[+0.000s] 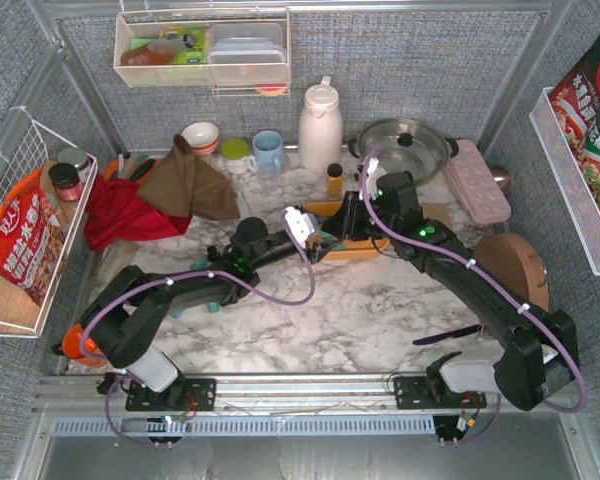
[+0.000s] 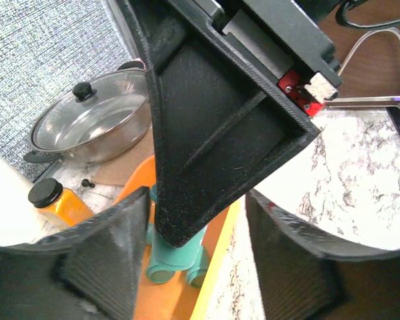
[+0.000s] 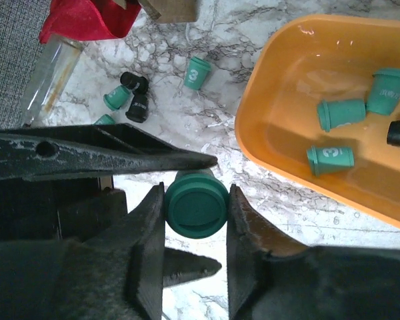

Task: Mix the coffee capsules in the storage basket

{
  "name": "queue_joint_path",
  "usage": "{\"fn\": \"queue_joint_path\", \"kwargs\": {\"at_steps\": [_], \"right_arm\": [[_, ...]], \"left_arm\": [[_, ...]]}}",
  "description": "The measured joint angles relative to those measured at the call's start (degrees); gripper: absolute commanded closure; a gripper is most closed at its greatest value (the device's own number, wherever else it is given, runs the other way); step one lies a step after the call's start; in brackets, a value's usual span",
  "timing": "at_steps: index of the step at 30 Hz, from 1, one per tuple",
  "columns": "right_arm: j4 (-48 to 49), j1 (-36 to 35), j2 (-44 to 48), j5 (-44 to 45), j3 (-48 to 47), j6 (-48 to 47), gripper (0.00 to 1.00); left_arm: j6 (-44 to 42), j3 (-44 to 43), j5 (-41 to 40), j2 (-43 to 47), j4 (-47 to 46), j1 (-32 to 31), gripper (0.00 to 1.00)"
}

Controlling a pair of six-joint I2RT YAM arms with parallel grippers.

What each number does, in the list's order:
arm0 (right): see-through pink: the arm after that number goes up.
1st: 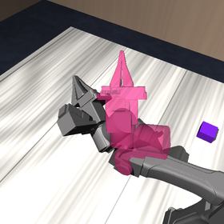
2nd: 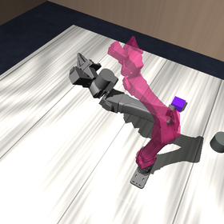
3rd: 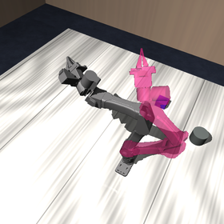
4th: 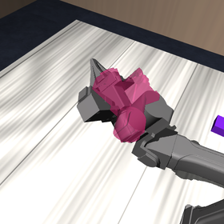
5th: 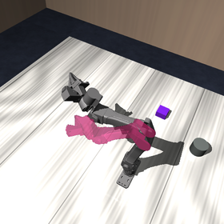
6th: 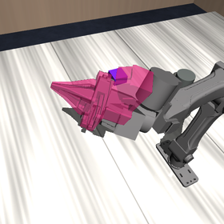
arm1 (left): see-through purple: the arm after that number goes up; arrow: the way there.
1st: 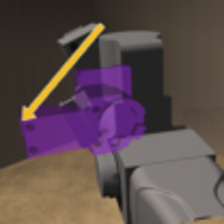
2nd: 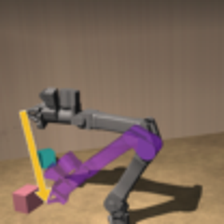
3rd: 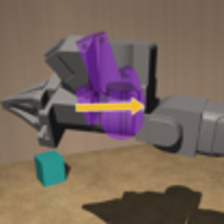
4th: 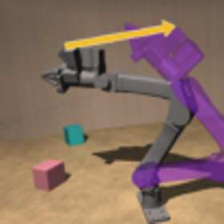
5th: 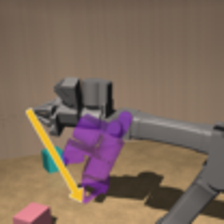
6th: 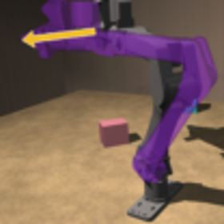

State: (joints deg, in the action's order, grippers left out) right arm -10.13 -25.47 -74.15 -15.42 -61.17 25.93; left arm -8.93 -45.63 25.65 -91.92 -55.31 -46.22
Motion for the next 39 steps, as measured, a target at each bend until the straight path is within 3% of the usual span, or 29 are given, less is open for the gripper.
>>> {"fn": "queue_joint_path", "kwargs": {"at_steps": [2,11,14,18,23,29,32,39], "right_arm": [[0.11,0.04,-0.26,0.02,0.00,0.57,0.81],[1.62,0.37,-3.93,5.33,-0.15,-0.17,0.85],[1.77,0.44,-7.74,10.05,-1.11,-1.88,0.72],[2.49,0.48,-14.56,16.26,-3.56,-4.63,0.63],[2.60,0.66,-22.05,20.17,-6.82,-6.82,0.49],[2.60,0.63,-24.20,21.09,-7.34,-7.91,0.35],[2.58,0.63,-23.96,21.07,-7.34,-8.63,0.32],[0.92,0.63,-20.39,20.76,-6.67,-9.86,0.32]], "left_arm": [[0.04,0.42,-0.17,0.02,-0.37,-0.15,0.02],[2.01,7.72,-9.51,4.20,-1.29,-0.09,0.01],[5.20,11.52,-16.13,7.06,-1.18,-0.09,0.01],[11.50,14.45,-27.78,11.30,3.50,-0.09,0.01],[22.18,14.01,-43.78,18.69,18.12,-0.09,0.01],[40.70,13.62,-60.39,26.29,41.70,0.09,0.01],[50.07,13.16,-64.26,27.67,53.86,0.31,0.01],[68.24,11.56,-65.88,28.04,78.07,0.52,0.13]]}}
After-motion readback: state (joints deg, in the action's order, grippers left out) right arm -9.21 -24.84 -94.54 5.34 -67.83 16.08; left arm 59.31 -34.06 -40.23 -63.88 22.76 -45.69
